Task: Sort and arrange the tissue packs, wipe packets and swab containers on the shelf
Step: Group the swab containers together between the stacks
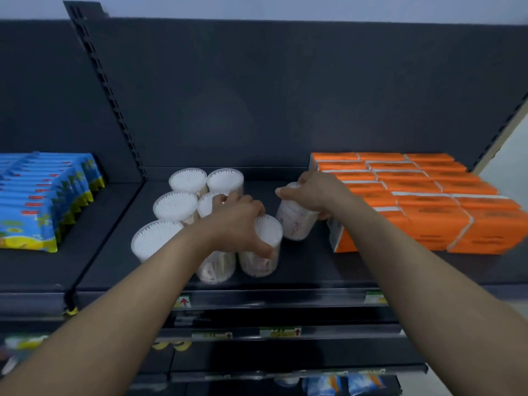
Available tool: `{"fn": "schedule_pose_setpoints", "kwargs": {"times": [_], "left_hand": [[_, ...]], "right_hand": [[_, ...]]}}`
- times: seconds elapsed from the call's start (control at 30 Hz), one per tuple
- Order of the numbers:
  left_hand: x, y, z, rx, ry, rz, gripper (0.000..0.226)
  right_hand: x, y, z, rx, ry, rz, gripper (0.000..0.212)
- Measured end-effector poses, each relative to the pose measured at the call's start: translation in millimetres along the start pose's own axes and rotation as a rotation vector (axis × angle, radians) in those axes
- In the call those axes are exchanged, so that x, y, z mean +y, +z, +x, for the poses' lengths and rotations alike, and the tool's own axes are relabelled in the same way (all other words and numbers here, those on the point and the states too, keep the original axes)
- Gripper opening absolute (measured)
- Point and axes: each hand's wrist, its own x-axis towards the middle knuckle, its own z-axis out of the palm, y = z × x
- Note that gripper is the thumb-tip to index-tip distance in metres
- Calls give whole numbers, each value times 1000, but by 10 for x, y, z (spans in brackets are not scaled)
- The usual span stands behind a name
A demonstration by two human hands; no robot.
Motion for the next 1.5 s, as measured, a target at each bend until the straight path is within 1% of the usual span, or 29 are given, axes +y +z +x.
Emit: {"fn": "schedule_pose_setpoints", "kwargs": {"times": [0.07, 0.13, 0.23, 0.3, 0.37, 0.5, 0.6, 0.7, 0.77, 0.93, 1.0, 1.17, 1.23, 1.3, 1.37, 1.43, 1.5], "left_hand": [[-50, 40, 22, 19, 30, 40, 84], [-112, 51, 26, 14, 50, 29, 89], [-237, -3, -17, 17, 59, -126, 88], [-354, -63, -55, 62, 45, -277, 76], [-477, -107, -102, 131, 41, -405, 59], [-689, -137, -167, 296, 1, -516, 30], [-790, -108, -218, 442, -47, -550, 20], [-816, -62, -308, 531, -78, -596, 17], [-816, -26, -369, 562, -100, -603, 17], [-781, 43, -464, 580, -134, -625, 16], [-788, 60, -491, 577, -143, -625, 17], [-888, 44, -545, 574, -148, -633, 18], [-938, 31, -572, 564, -132, -615, 17], [-993, 21, -611, 556, -89, -604, 17], [-1057, 9, -671, 547, -40, -606, 16], [-1140, -10, -749, 529, -10, -620, 16], [-1239, -36, -836, 514, 24, -615, 16]], "right_hand": [[-52, 72, 55, -11, -31, -40, 67], [-100, 136, 110, -32, -52, -56, 67], [-178, 212, 181, -63, -86, -63, 67], [-225, 249, 220, -72, -95, -72, 68], [-265, 289, 257, -70, -106, -106, 71], [-316, 388, 328, -50, -94, -146, 84], [-370, 434, 344, -60, -77, -138, 91], [-414, 459, 342, -52, -88, -152, 95], [-420, 469, 342, -60, -110, -159, 89], [-436, 472, 333, -72, -167, -103, 61], [-447, 479, 310, -62, -175, -116, 53], [-491, 449, 266, -29, -140, -133, 49], [-508, 443, 236, 29, -106, -127, 49], [-544, 446, 168, 155, -84, -138, 47], [-612, 452, 72, 289, -92, -124, 40], [-716, 462, -52, 353, -154, -68, 34], [-831, 491, -201, 373, -237, -32, 28]]}}
